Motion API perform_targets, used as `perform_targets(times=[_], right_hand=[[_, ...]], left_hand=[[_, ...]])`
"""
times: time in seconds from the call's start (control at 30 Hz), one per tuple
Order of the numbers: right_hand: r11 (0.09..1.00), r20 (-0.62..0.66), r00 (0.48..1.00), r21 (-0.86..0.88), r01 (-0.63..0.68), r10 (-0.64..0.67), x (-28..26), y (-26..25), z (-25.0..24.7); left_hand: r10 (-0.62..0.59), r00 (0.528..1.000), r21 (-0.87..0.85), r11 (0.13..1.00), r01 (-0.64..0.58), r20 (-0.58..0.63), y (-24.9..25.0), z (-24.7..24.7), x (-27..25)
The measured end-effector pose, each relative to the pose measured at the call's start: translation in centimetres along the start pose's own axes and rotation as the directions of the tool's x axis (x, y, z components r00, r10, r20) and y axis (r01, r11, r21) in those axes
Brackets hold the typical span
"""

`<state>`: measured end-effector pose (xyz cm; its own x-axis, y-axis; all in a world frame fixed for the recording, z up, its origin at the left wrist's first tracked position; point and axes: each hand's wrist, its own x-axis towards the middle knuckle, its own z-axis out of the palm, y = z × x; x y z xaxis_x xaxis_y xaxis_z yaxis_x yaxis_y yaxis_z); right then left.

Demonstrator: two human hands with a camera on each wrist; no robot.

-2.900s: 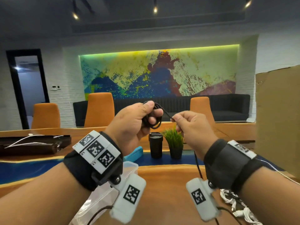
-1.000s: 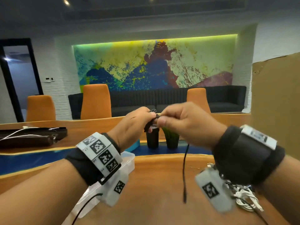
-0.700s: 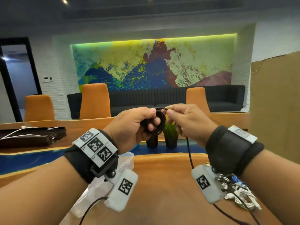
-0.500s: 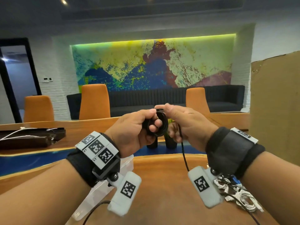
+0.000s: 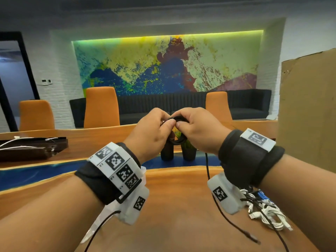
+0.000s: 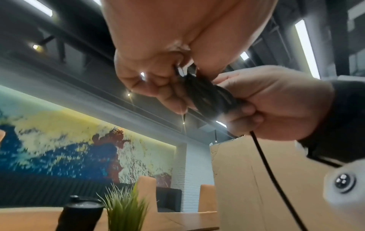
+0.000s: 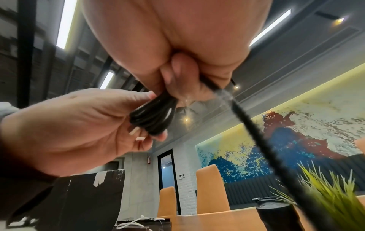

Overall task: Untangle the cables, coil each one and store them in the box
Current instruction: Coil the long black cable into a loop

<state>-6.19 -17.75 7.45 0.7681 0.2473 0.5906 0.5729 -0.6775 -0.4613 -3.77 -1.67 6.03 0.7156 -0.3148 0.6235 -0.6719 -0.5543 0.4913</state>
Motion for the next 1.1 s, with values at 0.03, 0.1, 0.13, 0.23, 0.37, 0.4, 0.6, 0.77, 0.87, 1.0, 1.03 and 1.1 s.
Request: perform_targets(times=[0.03, 0.1, 0.13, 0.23, 0.37, 0.4, 0.6, 0.77, 0.87, 1.0, 1.03, 1.1], right_hand=[[0.999, 0.001, 1.0, -0.033, 0.005, -0.005, 0.1, 0.0, 0.0], [0.998, 0.004, 1.0, -0.06, 0.0, 0.001, 0.1, 0.2, 0.0], [0.998, 0.01, 1.0, -0.06, -0.003, 0.003, 0.0, 0.3, -0.1], [0.998, 0.044, 0.999, -0.061, -0.01, 0.013, -0.5, 0.4, -0.2], [0.999, 0.076, 0.997, -0.006, 0.033, -0.032, -1.1, -0.3, -0.4], [0.999, 0.081, 0.995, 0.008, 0.05, -0.05, -1.3, -0.5, -0.5], [0.879, 0.098, 0.993, 0.465, -0.106, 0.068, -2.1, -1.3, -1.1], [0.626, 0.266, 0.956, 0.726, -0.284, 0.125, -2.8, -1.6, -1.6], [0.569, 0.273, 0.951, 0.764, -0.305, 0.144, -3.0, -1.8, -1.5], [0.649, 0.118, 0.972, 0.727, -0.225, 0.205, -3.2, -2.4, -0.8], [0.665, 0.076, 0.975, 0.719, -0.199, 0.21, -3.1, -2.6, -0.6], [0.671, 0.023, 0.973, 0.721, -0.174, 0.228, -2.6, -2.9, -0.4]], left_hand=[[0.01, 1.0, -0.007, 1.0, -0.01, -0.013, -0.1, 0.0, -0.1], [0.024, 0.999, -0.028, 0.999, -0.024, 0.024, -0.3, -0.1, -0.5], [0.027, 0.998, -0.046, 0.999, -0.024, 0.058, -0.3, -0.1, -0.7], [0.059, 0.994, -0.076, 0.996, -0.053, 0.086, -0.1, -0.4, -1.3], [0.111, 0.992, -0.057, 0.992, -0.114, -0.055, 0.1, -0.6, -1.6], [0.108, 0.991, -0.076, 0.991, -0.113, -0.075, 0.1, -0.6, -1.6], [0.11, 0.988, -0.236, 0.963, -0.133, -0.106, 0.6, -1.0, -1.7], [0.065, 0.994, -0.406, 0.909, -0.097, -0.092, 0.9, -1.5, -1.7], [0.069, 0.993, -0.393, 0.914, -0.1, -0.092, 0.9, -1.5, -1.8], [0.04, 0.997, -0.422, 0.904, -0.065, -0.067, 0.8, -1.2, -1.8], [0.006, 0.998, -0.489, 0.872, -0.034, -0.058, 0.8, -1.0, -1.7], [-0.091, 0.996, -0.684, 0.727, 0.063, -0.004, 1.1, -0.7, -1.5]])
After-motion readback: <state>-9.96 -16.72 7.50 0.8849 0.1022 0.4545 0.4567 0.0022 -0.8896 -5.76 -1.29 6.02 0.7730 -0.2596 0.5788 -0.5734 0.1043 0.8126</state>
